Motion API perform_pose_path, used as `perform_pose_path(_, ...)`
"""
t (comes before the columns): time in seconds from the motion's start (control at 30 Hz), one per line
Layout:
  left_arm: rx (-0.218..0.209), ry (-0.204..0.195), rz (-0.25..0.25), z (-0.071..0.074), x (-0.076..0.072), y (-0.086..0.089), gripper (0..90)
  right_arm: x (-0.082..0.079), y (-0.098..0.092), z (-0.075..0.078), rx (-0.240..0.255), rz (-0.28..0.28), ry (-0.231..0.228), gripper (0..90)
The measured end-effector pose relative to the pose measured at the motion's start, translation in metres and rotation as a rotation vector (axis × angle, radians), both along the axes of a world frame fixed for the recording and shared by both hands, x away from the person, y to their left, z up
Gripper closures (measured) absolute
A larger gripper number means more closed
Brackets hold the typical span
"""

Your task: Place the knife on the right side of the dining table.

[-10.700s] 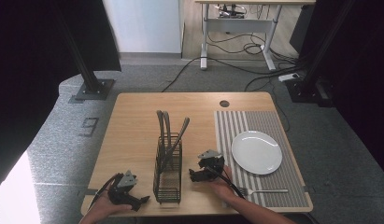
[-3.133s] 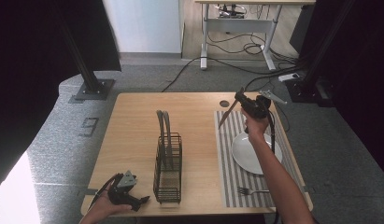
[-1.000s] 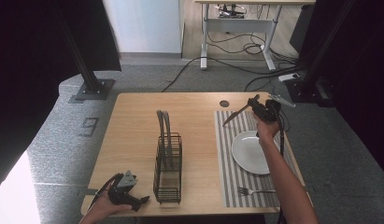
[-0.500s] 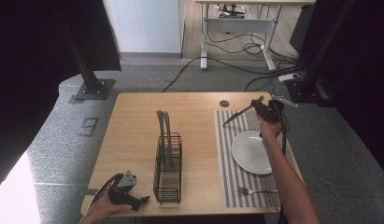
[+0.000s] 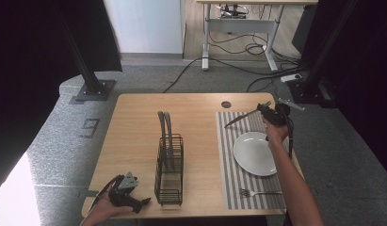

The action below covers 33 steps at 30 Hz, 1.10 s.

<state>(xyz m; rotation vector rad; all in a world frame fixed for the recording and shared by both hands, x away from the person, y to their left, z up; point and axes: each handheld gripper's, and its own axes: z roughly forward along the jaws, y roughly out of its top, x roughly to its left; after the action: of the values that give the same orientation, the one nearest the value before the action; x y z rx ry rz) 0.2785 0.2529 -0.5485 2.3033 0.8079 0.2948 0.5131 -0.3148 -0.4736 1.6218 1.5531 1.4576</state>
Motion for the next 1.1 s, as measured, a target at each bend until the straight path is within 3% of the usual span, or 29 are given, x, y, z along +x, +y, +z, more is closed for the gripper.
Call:
perform_pose_path(0.17,0.000,0.000,0.000,0.000,0.000,0.000,0.0,-0.001,-0.007,-0.007,0.020,-0.011,0.017,70.1)
perform_pose_path(0.77,0.000,0.000,0.000,0.000,0.000,0.000,0.0,-0.001,-0.016,-0.016,0.014,-0.034,0.064,65.1)
perform_pose_path(1.1,0.000,0.000,0.000,0.000,0.000,0.000,0.0,-0.002,-0.027,-0.029,0.048,-0.046,0.105,61.9)
